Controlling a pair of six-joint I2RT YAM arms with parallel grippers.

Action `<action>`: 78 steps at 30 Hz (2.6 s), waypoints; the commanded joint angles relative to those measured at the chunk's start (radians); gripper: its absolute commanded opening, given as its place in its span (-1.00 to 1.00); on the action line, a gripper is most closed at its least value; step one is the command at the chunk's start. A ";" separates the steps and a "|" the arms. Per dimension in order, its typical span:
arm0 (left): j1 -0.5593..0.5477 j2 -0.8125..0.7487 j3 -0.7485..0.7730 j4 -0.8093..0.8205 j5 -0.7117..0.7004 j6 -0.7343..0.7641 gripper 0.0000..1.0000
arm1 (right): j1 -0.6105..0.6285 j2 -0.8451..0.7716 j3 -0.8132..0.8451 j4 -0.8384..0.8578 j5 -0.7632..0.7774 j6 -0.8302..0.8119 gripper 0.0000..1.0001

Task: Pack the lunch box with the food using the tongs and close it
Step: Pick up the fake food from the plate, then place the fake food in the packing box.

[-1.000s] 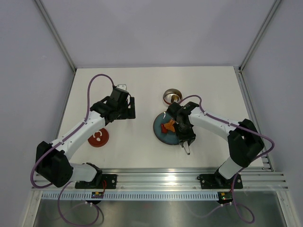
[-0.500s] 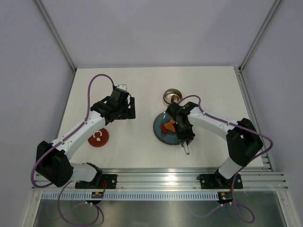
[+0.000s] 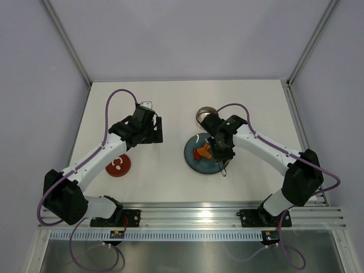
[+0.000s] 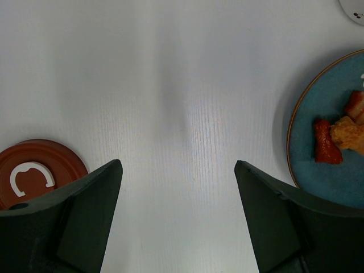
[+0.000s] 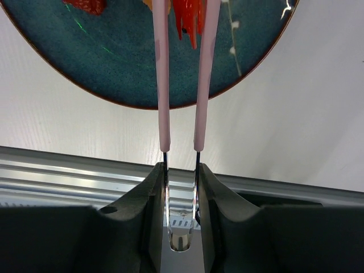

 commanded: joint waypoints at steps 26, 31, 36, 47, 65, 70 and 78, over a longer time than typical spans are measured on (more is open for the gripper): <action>0.002 -0.033 0.014 0.002 -0.069 0.002 0.69 | -0.236 0.420 0.589 0.079 -0.054 -0.189 -1.00; 0.002 -0.056 0.002 0.003 -0.066 -0.002 0.69 | -0.236 0.486 0.610 0.096 -0.089 -0.180 -1.00; 0.002 -0.064 -0.007 -0.005 -0.072 -0.001 0.69 | -0.236 0.514 0.604 0.101 -0.092 -0.169 -0.83; 0.004 -0.069 -0.018 0.000 -0.072 -0.004 0.69 | -0.236 0.511 0.584 0.107 -0.120 -0.160 -0.30; 0.004 -0.064 -0.006 -0.001 -0.072 -0.001 0.69 | -0.234 0.442 0.589 0.111 -0.077 -0.154 -0.59; 0.002 -0.064 -0.004 -0.003 -0.070 0.001 0.69 | -0.237 0.384 0.601 0.115 -0.028 -0.148 -0.73; 0.004 -0.067 0.002 -0.009 -0.072 0.002 0.69 | -0.318 0.236 0.491 0.154 0.084 -0.123 -0.86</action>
